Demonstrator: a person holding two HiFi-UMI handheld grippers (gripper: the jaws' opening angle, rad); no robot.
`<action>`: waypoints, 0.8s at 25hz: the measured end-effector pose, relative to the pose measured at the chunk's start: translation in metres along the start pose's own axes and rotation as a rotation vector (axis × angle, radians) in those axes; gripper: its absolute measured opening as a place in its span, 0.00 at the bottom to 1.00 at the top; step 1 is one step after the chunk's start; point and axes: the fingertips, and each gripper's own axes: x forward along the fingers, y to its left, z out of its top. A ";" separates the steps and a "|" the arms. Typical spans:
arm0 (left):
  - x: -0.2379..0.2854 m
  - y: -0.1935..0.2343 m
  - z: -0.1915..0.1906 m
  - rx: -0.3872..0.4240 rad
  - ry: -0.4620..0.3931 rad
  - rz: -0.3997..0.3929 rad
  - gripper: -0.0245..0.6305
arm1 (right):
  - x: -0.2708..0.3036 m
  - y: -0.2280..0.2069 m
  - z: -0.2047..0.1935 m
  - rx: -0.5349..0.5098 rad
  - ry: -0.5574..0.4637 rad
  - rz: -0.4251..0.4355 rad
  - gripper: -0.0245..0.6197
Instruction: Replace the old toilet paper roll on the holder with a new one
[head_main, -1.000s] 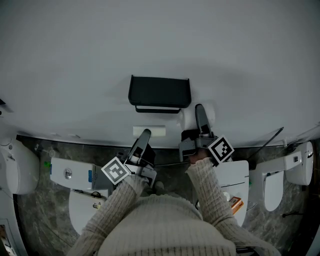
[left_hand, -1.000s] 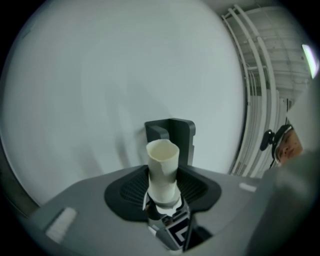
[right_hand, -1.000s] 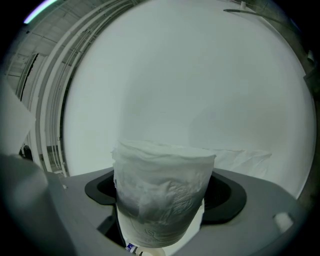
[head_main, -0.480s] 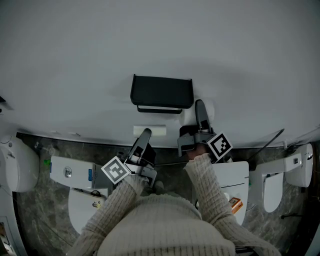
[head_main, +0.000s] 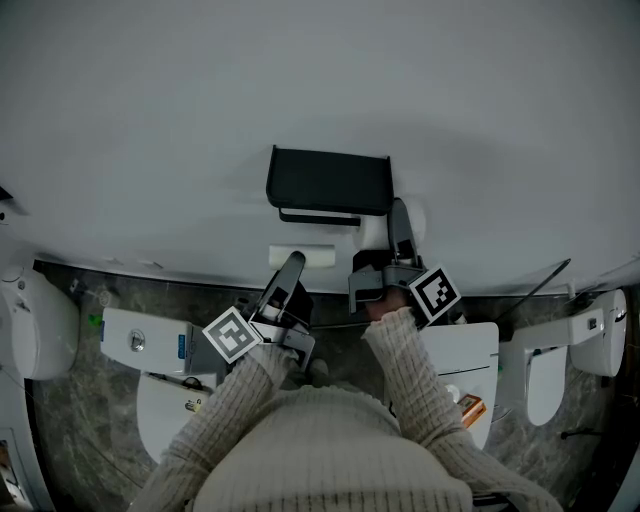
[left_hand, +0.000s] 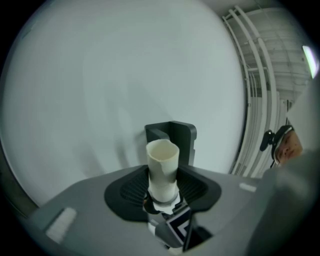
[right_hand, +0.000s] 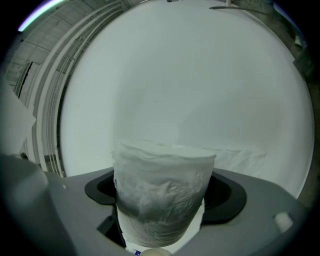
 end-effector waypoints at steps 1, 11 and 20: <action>0.000 0.000 0.001 0.001 0.001 0.000 0.28 | 0.000 0.000 -0.002 0.002 0.000 0.000 0.77; -0.009 0.003 0.013 0.001 -0.010 0.009 0.28 | 0.000 0.000 -0.027 0.052 -0.032 -0.004 0.77; -0.012 0.003 0.023 0.009 -0.014 0.009 0.28 | -0.002 0.001 -0.030 0.054 -0.047 0.003 0.77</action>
